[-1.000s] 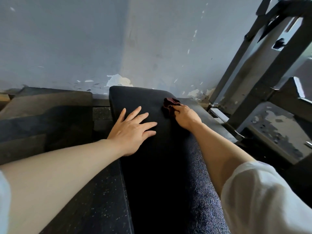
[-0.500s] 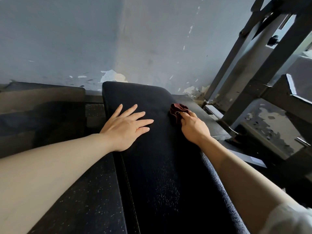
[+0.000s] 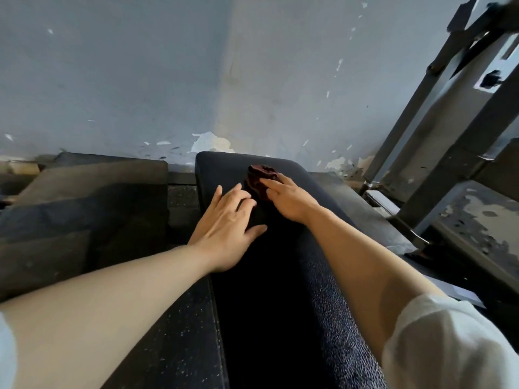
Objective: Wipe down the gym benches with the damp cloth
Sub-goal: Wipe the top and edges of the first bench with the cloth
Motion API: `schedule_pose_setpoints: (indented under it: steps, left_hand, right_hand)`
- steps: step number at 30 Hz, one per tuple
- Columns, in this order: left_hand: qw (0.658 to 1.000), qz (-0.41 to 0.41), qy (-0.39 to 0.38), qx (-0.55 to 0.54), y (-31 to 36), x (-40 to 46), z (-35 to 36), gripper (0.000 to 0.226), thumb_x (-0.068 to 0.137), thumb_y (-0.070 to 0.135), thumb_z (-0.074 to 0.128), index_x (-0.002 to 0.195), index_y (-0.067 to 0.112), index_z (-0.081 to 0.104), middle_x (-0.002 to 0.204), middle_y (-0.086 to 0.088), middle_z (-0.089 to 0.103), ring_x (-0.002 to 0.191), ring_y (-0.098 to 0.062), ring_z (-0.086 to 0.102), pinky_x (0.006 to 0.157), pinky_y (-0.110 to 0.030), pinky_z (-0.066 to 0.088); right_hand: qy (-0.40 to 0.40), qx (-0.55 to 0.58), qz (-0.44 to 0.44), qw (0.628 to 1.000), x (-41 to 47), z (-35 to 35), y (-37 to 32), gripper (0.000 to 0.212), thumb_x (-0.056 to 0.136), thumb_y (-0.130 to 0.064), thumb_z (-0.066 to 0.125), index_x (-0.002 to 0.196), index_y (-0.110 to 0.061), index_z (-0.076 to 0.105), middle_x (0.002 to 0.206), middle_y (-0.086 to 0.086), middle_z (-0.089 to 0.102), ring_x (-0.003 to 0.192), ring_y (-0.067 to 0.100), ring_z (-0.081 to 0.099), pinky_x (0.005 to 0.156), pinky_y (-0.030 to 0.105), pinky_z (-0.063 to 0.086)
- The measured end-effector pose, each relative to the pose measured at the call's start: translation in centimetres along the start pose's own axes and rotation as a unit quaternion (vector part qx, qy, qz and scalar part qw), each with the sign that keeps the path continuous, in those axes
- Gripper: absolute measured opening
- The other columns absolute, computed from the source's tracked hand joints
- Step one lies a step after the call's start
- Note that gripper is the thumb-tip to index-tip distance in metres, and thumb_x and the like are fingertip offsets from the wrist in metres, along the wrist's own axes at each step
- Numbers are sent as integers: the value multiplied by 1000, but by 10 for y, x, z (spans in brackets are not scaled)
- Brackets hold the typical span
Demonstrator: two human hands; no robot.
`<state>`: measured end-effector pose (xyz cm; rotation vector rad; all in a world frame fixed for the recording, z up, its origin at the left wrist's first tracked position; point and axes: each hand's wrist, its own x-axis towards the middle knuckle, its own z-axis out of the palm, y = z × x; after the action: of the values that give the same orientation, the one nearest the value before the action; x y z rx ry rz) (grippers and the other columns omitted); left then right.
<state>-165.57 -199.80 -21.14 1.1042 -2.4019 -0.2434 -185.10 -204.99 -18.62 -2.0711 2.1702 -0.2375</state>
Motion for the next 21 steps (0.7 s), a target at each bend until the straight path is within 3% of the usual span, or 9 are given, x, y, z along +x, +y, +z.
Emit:
schedule_pose_setpoints:
  steps: [5,8,11,14,17,21]
  left_hand:
    - [997,-64,47,-15,0,2,4,57,99,45,39,150,21,28,160,-2,11,148,-16,-11,119,-39,-13]
    - [1000,-5,13,4,-10,17,2,58,100,47,37,152,29,20,162,1,8,147,-14,-14,119,-37,-12]
    - [998,48,-27,-10,-20,31,-3,51,98,51,38,145,34,36,161,6,13,146,-9,-17,117,-31,-16]
    - [998,48,-16,-37,-26,33,-1,47,96,54,39,137,34,48,160,9,18,145,-5,-18,116,-31,-19]
    - [998,31,33,-47,-31,31,6,45,95,52,41,135,33,51,158,9,23,146,-6,-16,117,-36,-18]
    - [991,-71,93,-61,-32,28,13,55,96,48,45,144,22,40,158,3,21,147,-12,-12,117,-38,-13]
  right_hand:
    - [47,1,138,989,17,-1,36,47,99,-32,28,146,-33,35,159,7,17,143,35,22,116,47,23]
    - [48,-6,75,996,26,2,9,47,101,-30,30,148,-32,33,161,6,13,145,32,15,118,47,17]
    - [30,-15,-2,999,38,5,17,49,101,-34,28,149,-29,33,160,-1,19,146,24,19,117,45,21]
    - [38,-28,88,995,48,-7,48,52,97,-43,23,148,-36,30,160,-2,17,144,29,25,116,45,24]
    - [43,-12,163,986,62,-11,58,49,100,-38,29,149,-37,27,160,5,16,142,33,27,115,45,26]
    - [37,3,153,988,80,-11,45,49,100,-38,31,149,-32,29,159,8,13,143,33,21,117,45,23]
